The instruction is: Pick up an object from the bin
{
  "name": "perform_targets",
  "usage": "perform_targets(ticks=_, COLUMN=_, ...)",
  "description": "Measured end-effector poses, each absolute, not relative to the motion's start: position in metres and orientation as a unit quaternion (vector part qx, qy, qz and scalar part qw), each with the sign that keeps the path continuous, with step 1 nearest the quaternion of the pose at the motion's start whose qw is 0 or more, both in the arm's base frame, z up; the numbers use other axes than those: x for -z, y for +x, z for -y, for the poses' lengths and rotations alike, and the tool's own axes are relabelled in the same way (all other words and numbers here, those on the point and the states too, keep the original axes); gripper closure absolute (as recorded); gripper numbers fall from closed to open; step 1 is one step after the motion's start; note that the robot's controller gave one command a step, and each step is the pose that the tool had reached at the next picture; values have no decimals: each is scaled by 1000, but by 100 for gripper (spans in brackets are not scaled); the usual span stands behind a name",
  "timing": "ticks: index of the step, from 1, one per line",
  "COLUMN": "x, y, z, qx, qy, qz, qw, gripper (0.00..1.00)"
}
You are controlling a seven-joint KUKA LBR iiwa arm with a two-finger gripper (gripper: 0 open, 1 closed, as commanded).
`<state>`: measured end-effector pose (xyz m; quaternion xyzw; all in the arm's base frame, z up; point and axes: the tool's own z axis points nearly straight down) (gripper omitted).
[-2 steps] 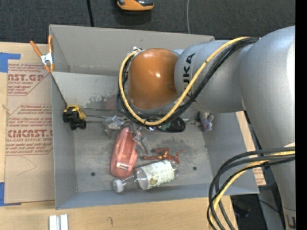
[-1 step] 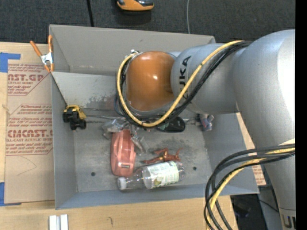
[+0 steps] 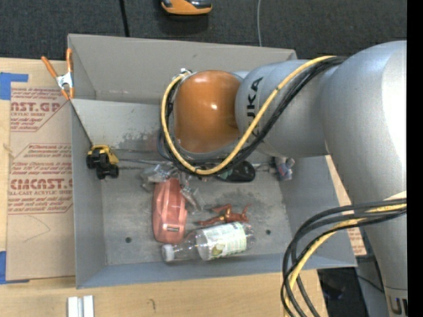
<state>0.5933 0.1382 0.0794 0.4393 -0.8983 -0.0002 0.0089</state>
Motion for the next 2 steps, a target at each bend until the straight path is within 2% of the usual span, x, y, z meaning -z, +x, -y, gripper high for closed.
perform_targets(ticks=2, x=-93, y=591, z=-139, qx=2, qy=439, qz=898, qw=4, gripper=100)
